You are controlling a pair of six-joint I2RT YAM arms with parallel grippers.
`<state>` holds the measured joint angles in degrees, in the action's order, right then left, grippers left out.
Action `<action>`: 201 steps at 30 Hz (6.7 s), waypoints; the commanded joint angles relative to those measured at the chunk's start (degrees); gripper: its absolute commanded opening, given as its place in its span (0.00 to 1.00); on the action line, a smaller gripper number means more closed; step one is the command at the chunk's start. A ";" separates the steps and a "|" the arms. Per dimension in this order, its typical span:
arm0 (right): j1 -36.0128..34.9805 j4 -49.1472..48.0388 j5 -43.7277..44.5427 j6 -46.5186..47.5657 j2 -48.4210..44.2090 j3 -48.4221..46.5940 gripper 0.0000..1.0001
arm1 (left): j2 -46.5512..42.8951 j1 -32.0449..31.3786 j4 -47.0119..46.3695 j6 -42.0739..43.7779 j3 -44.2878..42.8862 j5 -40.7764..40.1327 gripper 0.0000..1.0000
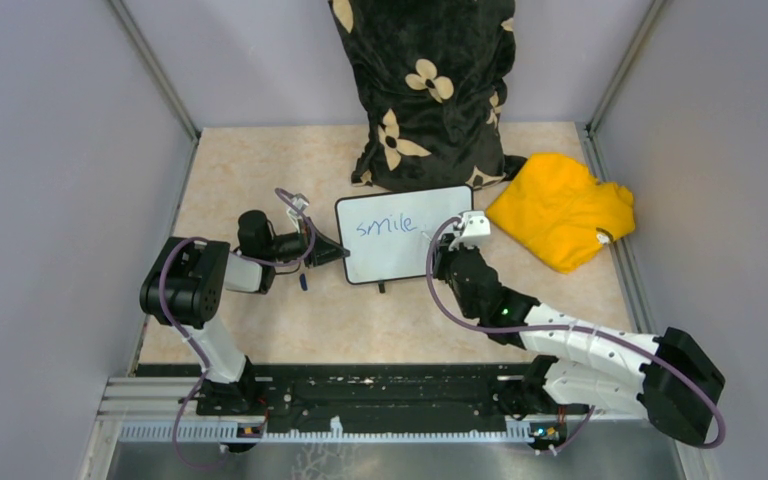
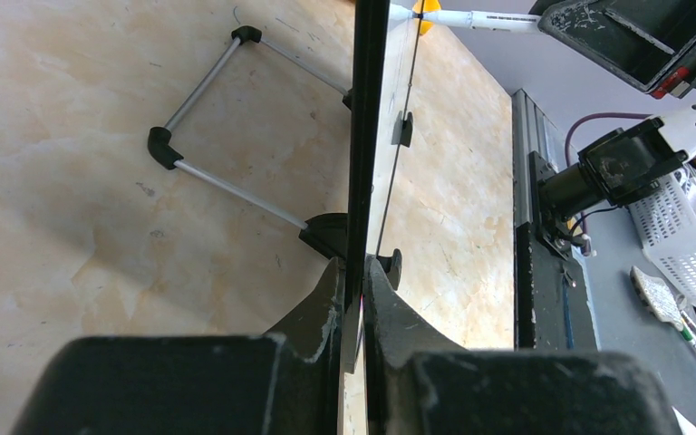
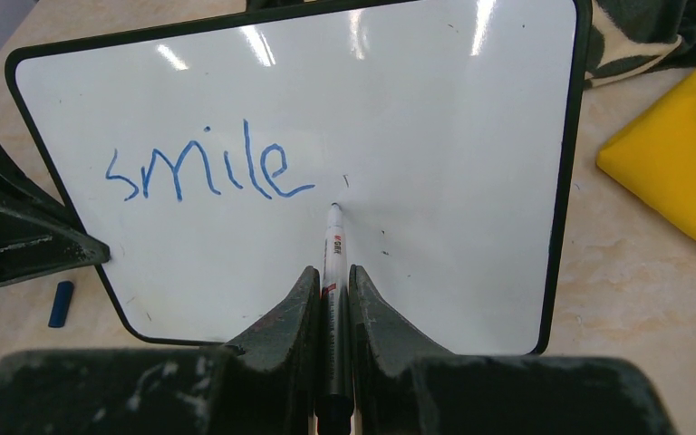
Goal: Write a sentence on the whiteboard
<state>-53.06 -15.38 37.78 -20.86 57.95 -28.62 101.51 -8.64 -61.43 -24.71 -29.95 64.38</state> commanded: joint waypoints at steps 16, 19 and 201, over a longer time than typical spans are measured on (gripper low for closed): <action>0.48 3.16 -7.53 -2.51 -6.14 -4.86 0.00 | 1.41 -0.45 1.68 0.75 -0.48 -0.61 0.00; 0.25 4.44 -8.95 -2.41 -8.65 -5.78 0.00 | 1.38 -0.49 1.80 0.80 -0.53 -0.59 0.00; -16.49 -3.46 5.33 6.76 20.22 -15.06 0.00 | 1.58 -1.12 3.51 1.41 -1.06 -0.65 0.00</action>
<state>-70.35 -16.95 42.33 -14.50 77.56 -42.96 101.91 -8.97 -60.42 -24.34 -30.33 64.16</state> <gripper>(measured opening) 0.126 0.114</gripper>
